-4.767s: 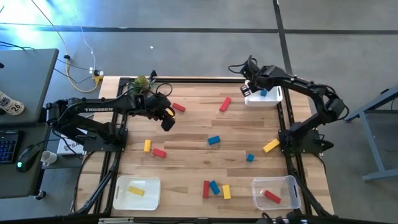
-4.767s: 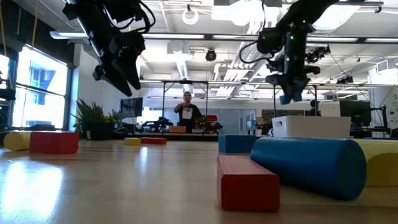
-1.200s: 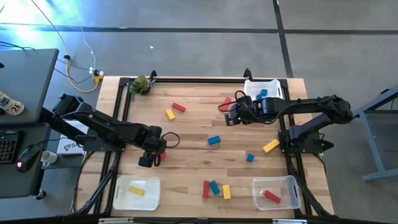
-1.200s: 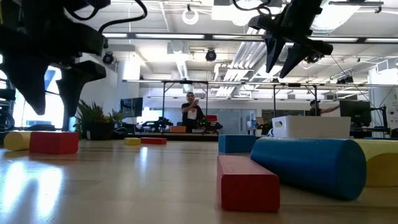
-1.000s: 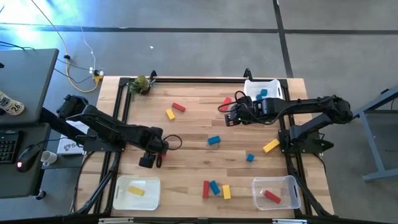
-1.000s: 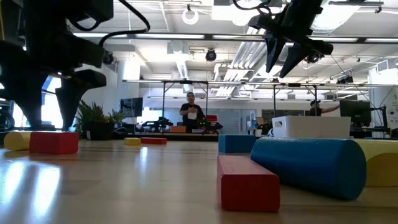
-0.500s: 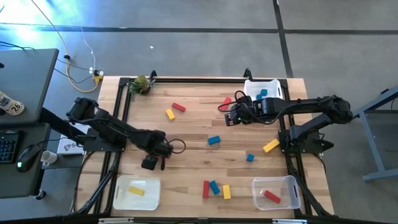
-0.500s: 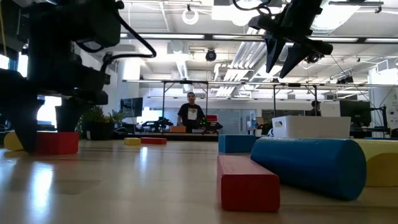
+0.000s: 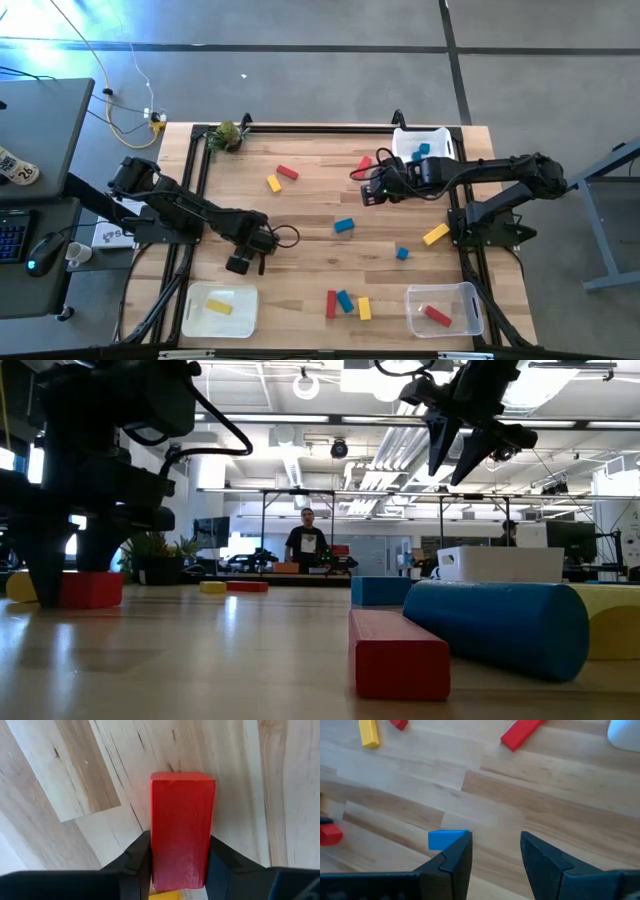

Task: Sort & place blocks by color
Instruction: Put the red block into the transparent bin

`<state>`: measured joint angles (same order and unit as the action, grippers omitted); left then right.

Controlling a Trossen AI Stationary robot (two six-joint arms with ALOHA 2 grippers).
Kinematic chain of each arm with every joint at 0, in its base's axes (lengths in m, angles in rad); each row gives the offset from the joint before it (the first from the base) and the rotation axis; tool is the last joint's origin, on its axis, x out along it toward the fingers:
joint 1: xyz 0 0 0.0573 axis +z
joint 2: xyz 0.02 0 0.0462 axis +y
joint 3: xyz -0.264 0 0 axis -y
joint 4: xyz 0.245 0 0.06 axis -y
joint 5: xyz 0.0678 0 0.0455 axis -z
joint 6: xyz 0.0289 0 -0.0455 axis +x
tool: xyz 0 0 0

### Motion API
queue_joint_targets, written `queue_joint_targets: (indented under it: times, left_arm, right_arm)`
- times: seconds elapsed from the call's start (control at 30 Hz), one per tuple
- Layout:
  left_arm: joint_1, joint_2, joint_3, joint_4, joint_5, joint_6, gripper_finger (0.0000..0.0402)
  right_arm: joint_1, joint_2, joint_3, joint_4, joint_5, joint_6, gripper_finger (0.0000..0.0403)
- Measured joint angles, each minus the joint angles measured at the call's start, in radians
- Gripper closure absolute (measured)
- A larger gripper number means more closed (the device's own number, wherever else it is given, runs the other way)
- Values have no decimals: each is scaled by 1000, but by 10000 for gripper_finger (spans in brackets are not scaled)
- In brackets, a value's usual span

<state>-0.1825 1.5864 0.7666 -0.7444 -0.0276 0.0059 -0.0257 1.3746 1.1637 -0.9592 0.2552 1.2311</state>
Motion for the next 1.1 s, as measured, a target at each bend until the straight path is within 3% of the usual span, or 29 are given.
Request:
queue_joint_targets:
  times: [0.33, 0.63, 1.1]
  left_arm:
    - [64, -25, 36, 15, -7, -2, 300]
    - [173, -30, 111, 11, 40, 7, 300]
    - [298, -31, 290, 91, 128, 50, 300]
  right_arm:
    - [0, 0, 0, 92, -1, -108, 243]
    - [0, 0, 0, 240, -9, -280, 179]
    - [0, 0, 0, 521, -208, -750, 165]
